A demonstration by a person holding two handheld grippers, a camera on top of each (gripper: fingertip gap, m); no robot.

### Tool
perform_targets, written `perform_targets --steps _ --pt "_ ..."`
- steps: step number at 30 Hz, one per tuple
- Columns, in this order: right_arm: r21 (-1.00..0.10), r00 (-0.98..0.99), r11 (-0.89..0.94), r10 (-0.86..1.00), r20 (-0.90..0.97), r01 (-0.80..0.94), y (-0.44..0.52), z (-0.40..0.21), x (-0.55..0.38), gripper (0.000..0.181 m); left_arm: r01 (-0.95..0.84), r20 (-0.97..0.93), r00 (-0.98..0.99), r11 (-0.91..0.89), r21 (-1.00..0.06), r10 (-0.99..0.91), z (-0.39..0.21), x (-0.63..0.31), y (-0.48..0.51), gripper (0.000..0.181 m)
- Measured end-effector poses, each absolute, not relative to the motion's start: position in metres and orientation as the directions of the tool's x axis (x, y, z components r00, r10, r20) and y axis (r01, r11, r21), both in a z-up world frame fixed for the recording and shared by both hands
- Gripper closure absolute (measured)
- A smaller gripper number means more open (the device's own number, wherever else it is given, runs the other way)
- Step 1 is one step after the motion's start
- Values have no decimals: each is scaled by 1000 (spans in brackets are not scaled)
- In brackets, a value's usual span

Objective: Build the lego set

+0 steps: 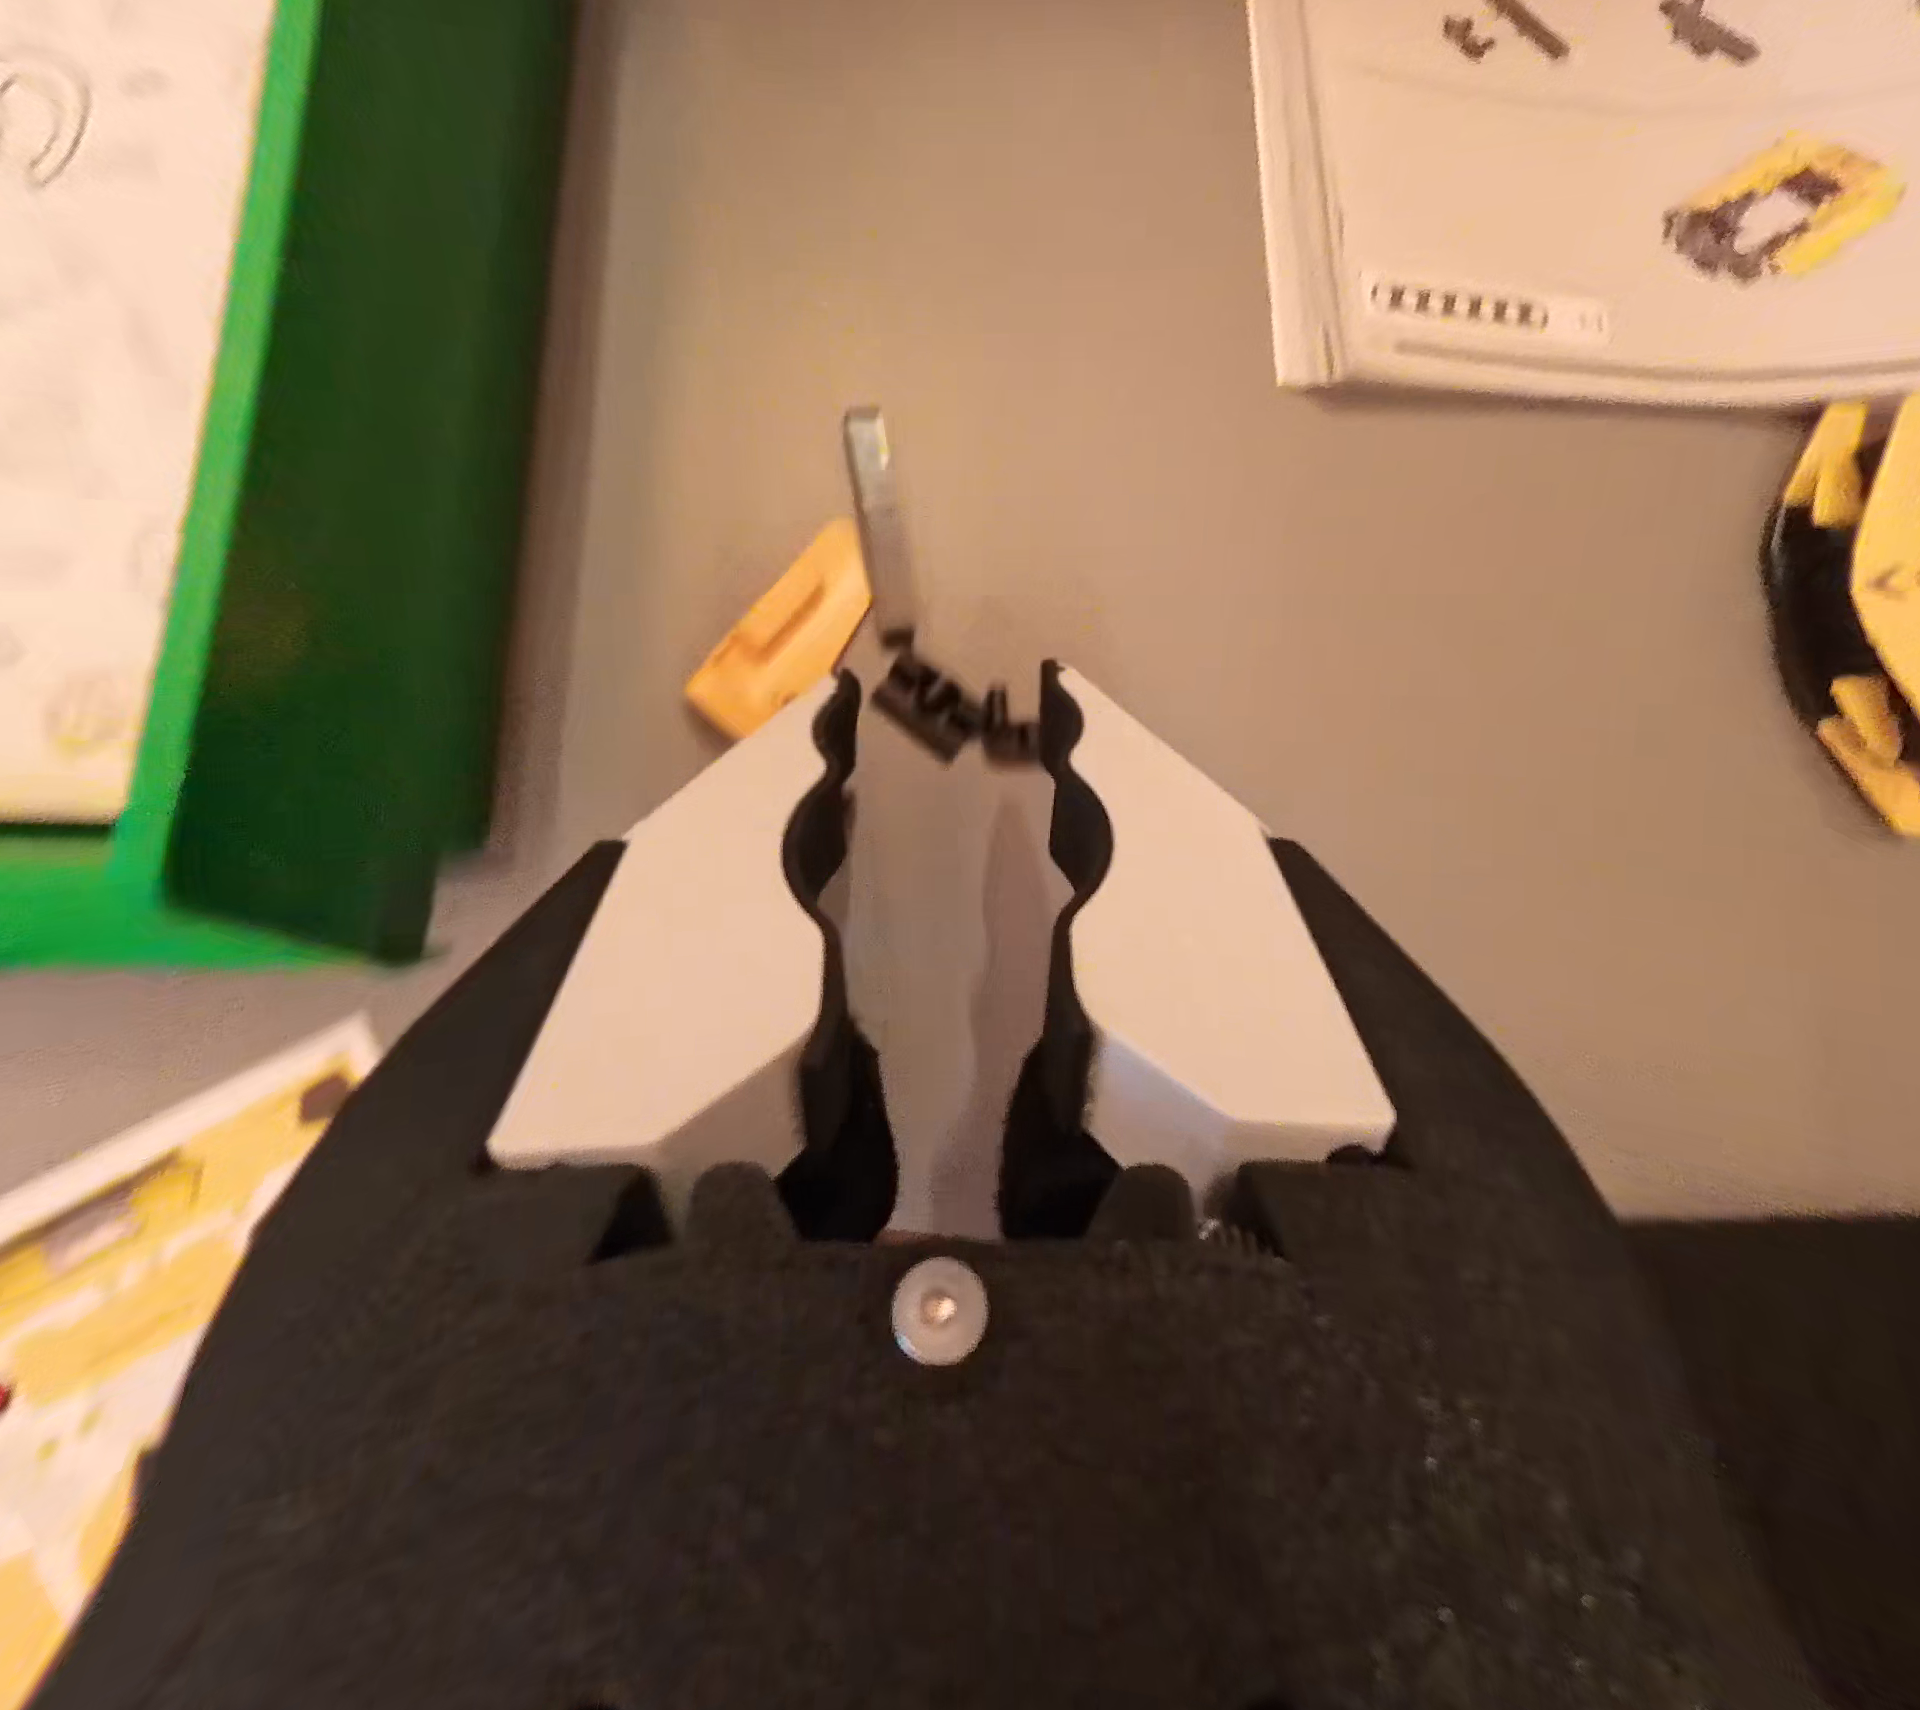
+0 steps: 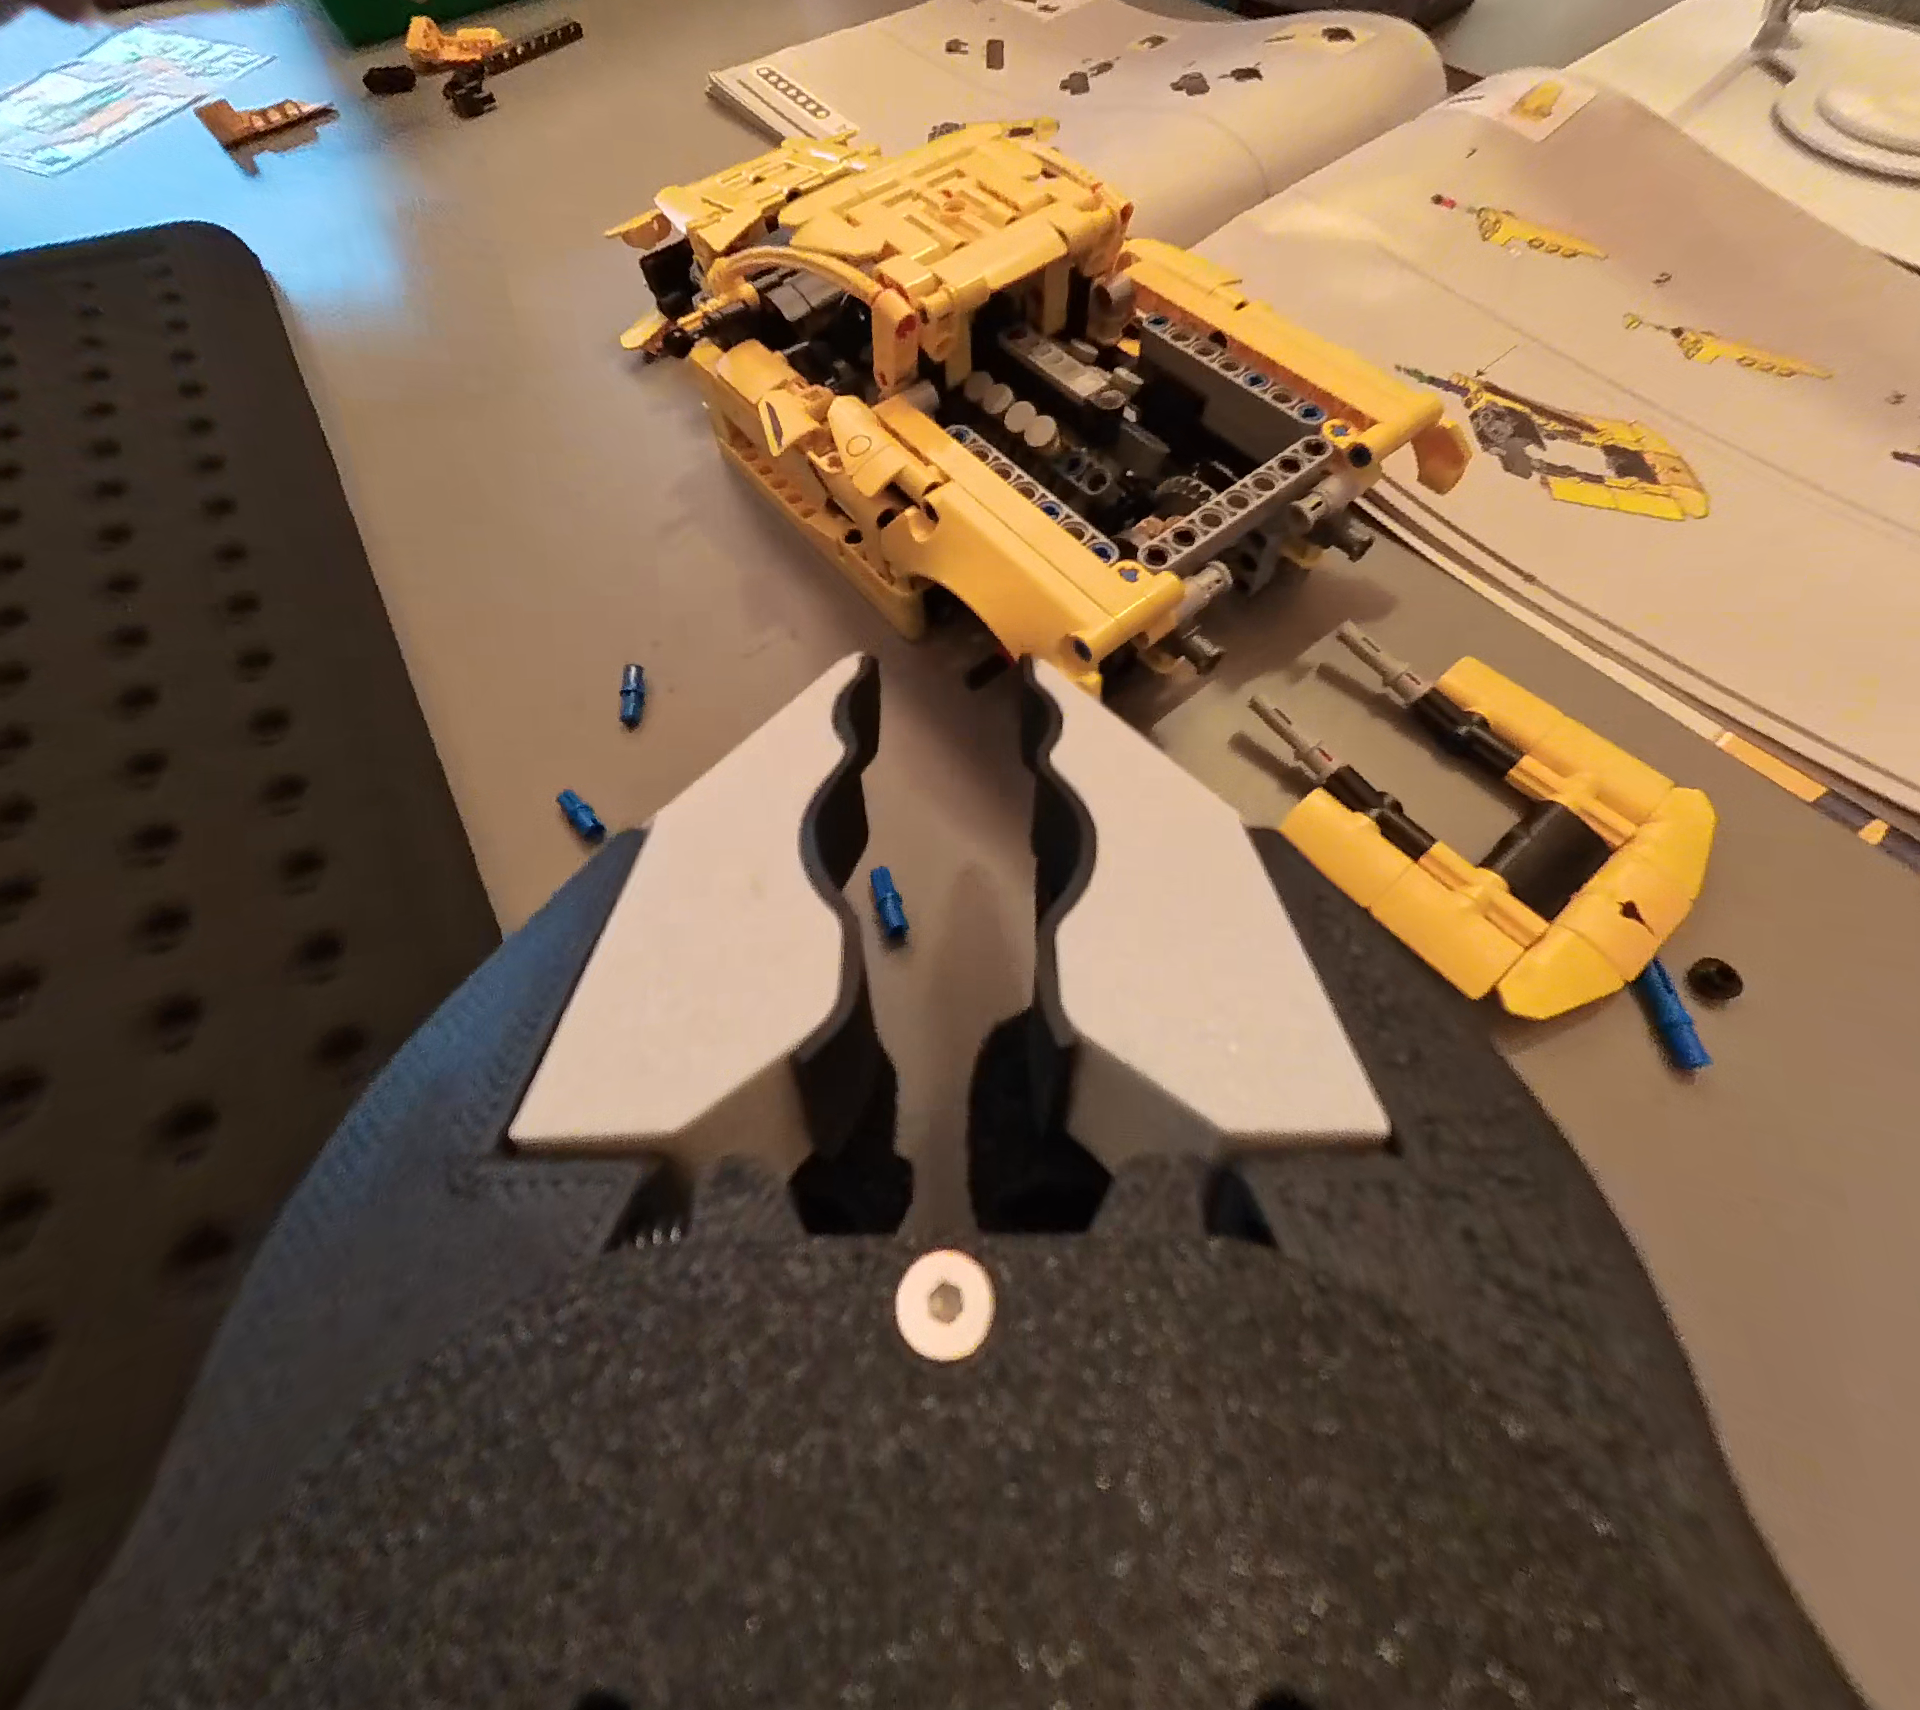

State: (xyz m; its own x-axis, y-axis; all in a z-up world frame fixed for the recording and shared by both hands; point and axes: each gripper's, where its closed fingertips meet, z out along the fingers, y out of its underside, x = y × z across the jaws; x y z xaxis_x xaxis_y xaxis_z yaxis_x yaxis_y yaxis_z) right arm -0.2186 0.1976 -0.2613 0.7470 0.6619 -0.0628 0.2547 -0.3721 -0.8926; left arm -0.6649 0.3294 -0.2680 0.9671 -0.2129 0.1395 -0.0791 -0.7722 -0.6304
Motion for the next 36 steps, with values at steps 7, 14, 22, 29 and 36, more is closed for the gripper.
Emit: perform_targets --steps 7,14,22,29,36 --pt "-890 758 -403 643 -109 214 199 -261 -212 155 -167 31 977 -843 -511 -212 -293 -658 371 156" --pt "-888 737 -429 652 -178 165 198 -259 -212 156 -213 -2 971 -867 -450 -237 -299 -663 380 176" --pt "-918 706 -384 677 -207 99 196 -242 -215 158 -481 -107 873 -804 -349 -476 -301 -657 387 175" --pt "-951 671 -309 703 -235 -9 198 -201 -228 158 -675 -63 727 -695 -247 -684 -292 -635 395 181" --pt "-968 583 -248 779 -229 -49 211 -171 -271 158 -941 -36 244 -227 -252 -969 -246 -553 395 181"
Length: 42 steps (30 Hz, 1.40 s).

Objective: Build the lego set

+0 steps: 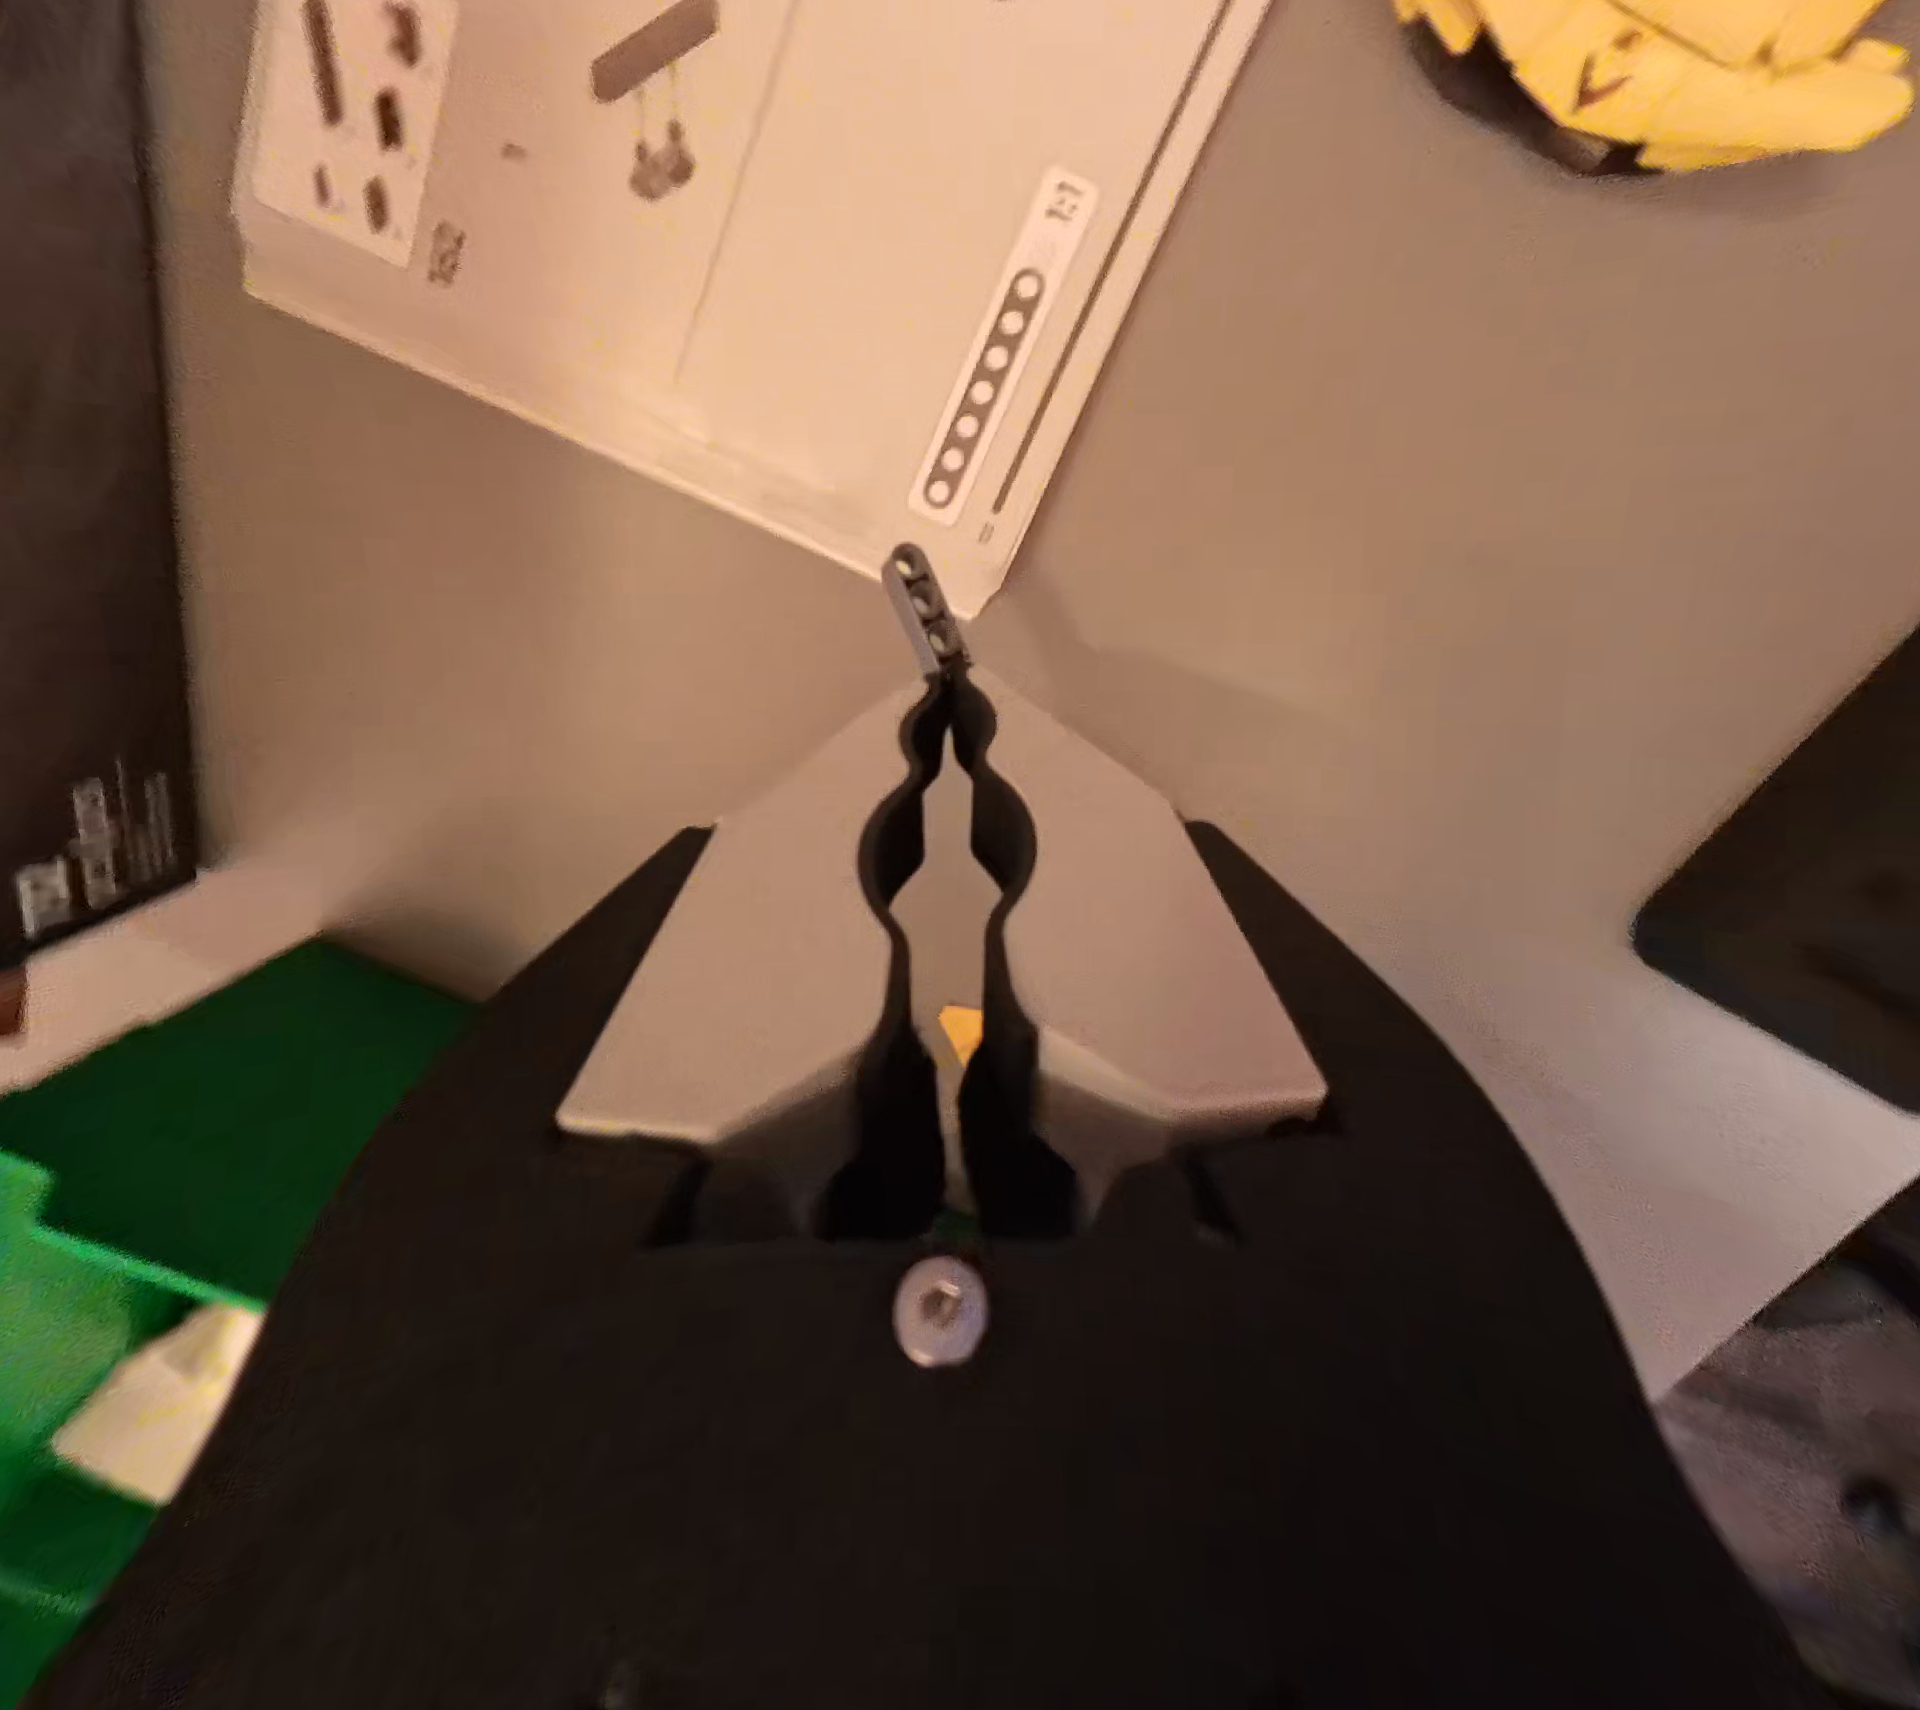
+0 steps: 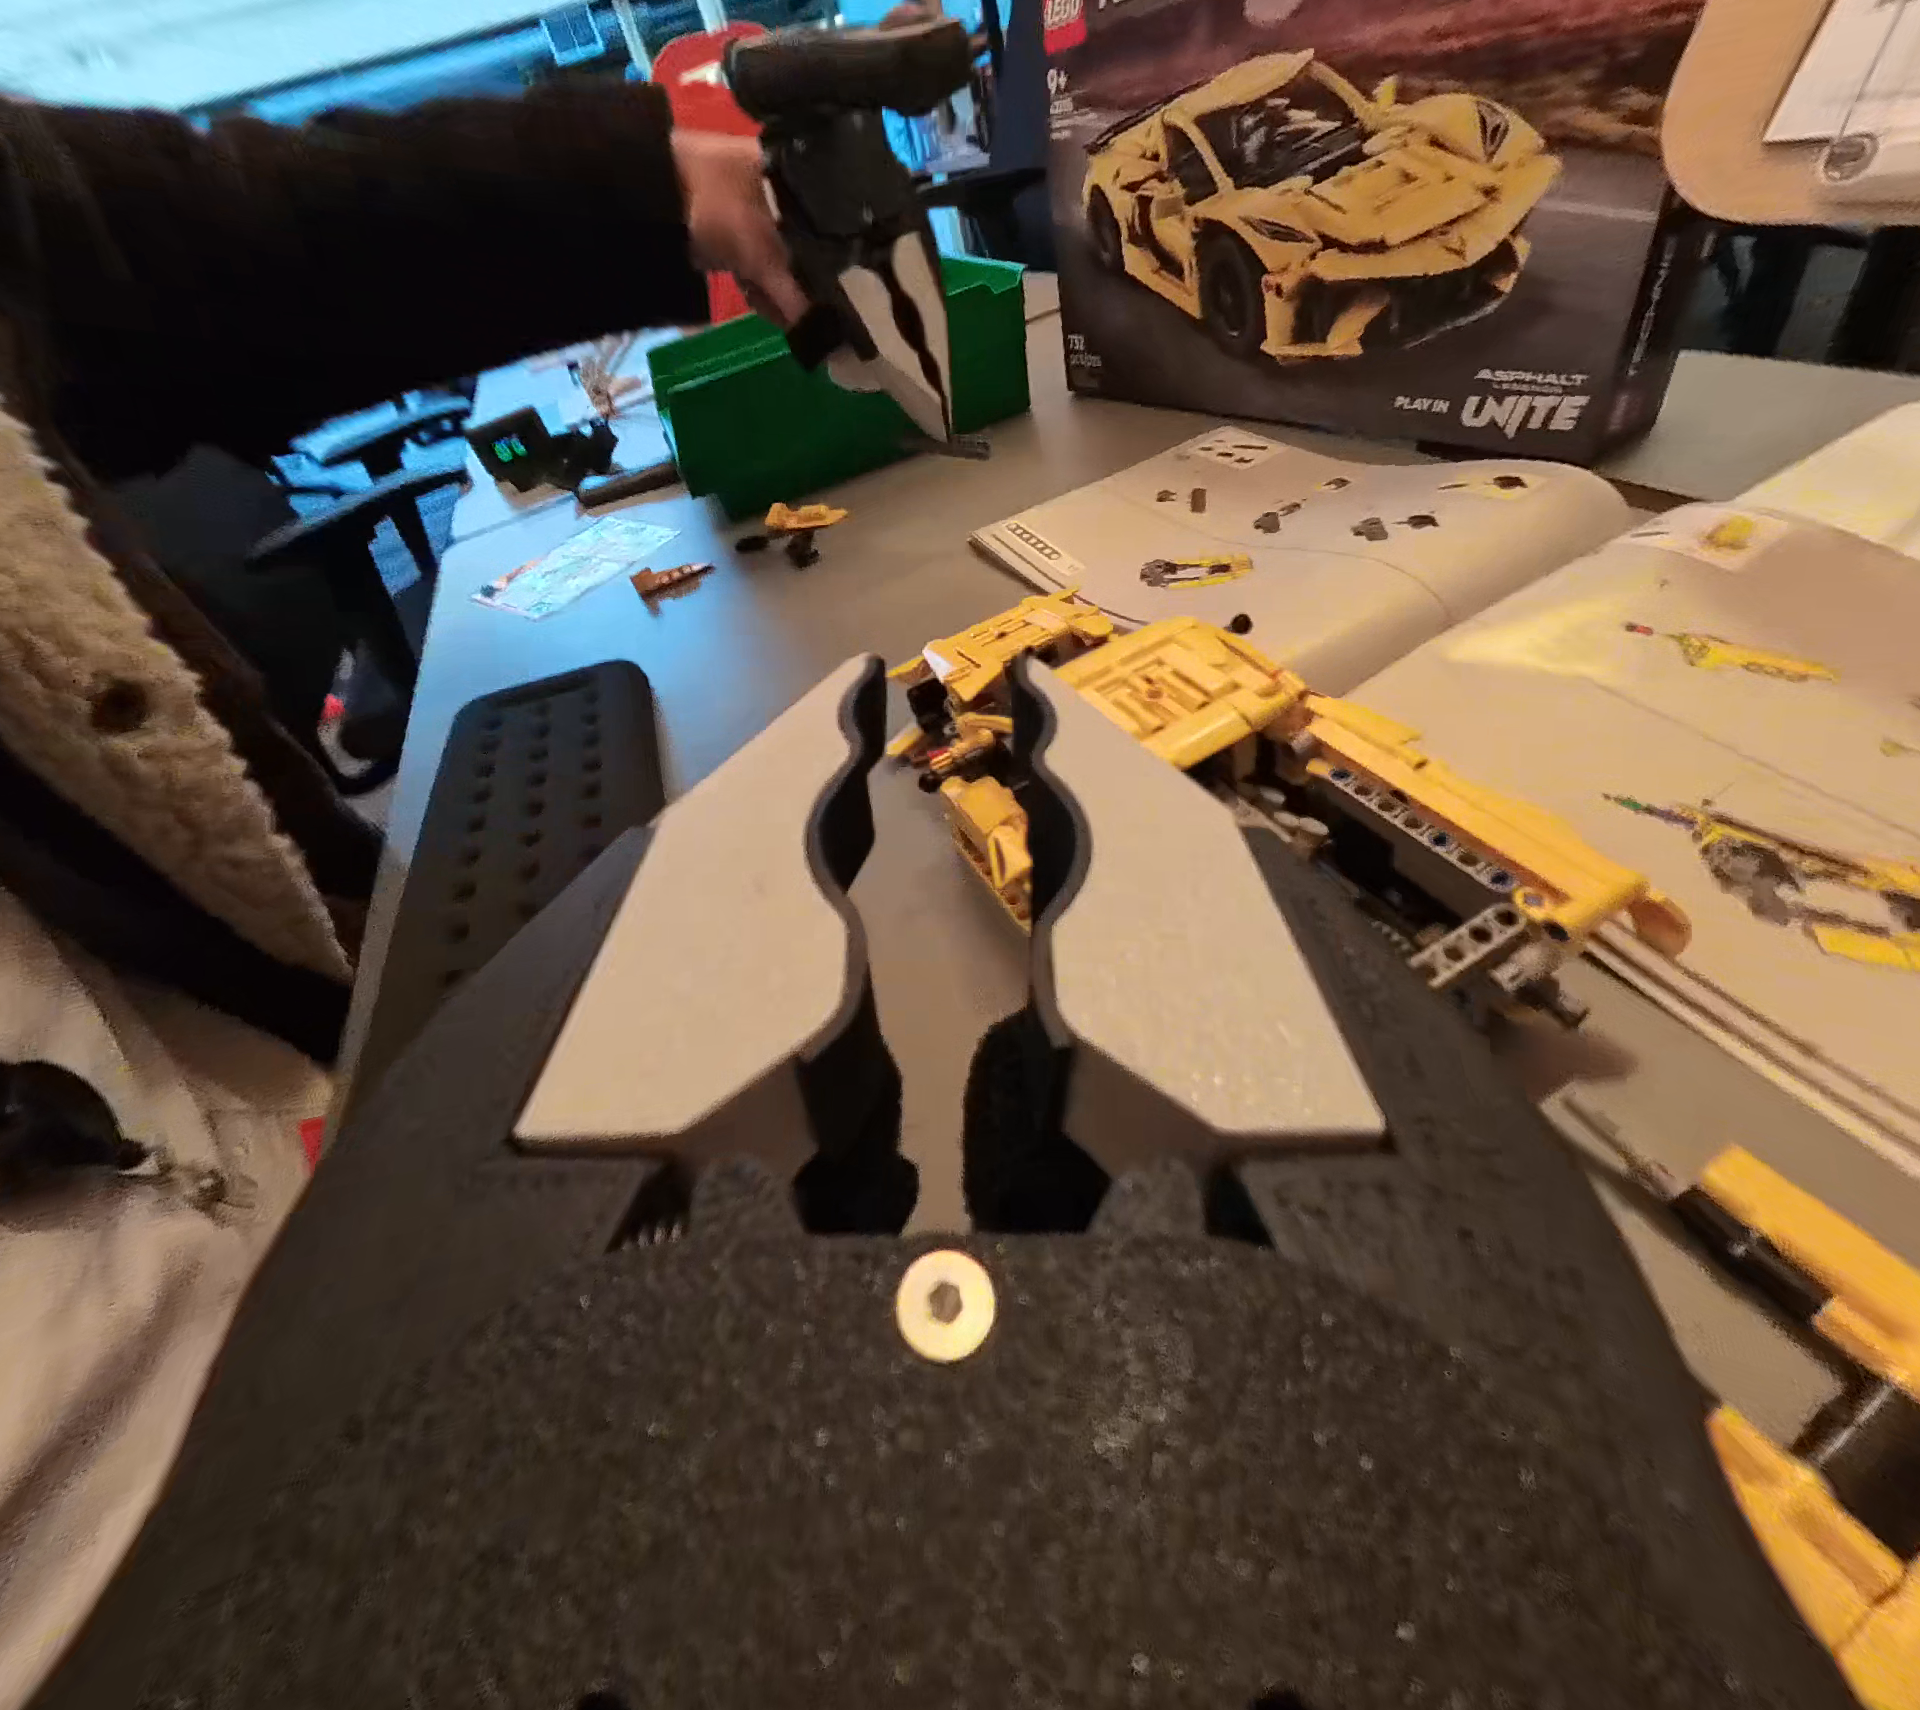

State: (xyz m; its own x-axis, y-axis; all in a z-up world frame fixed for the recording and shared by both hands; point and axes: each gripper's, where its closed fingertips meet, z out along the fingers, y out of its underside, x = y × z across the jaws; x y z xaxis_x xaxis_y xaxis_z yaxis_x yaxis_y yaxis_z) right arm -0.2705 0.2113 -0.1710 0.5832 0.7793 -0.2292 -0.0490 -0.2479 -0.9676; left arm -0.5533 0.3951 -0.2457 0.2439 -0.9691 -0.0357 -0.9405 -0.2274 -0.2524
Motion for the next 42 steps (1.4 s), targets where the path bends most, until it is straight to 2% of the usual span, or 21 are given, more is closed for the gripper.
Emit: perform_targets --steps 3,9,13,16,20,24,42 --pt "-982 616 -184 769 -169 -40 221 -160 -270 160 -942 21 68 -72 -327 -997 -243 -525 387 181" --pt "-982 634 -175 753 -178 -67 239 -160 -259 160 -950 -31 -269 270 -159 -963 -274 -509 394 181" --pt "-966 612 -226 748 -256 -126 235 -170 -258 160 -911 0 -393 389 -135 -920 -276 -502 401 181" --pt "-965 598 -233 758 -260 -124 232 -172 -263 160 -848 -12 -503 497 -184 -864 -277 -491 397 181" --pt "-963 580 -255 773 -258 -89 229 -181 -271 159 -847 57 -525 514 -136 -849 -287 -495 395 181" --pt "-962 572 -261 779 -258 -80 228 -183 -274 160 -863 121 -502 486 -136 -856 -292 -499 397 181" --pt "-952 550 -296 784 -288 -77 227 -188 -276 159 -875 206 -483 476 -86 -851 -296 -505 401 181"
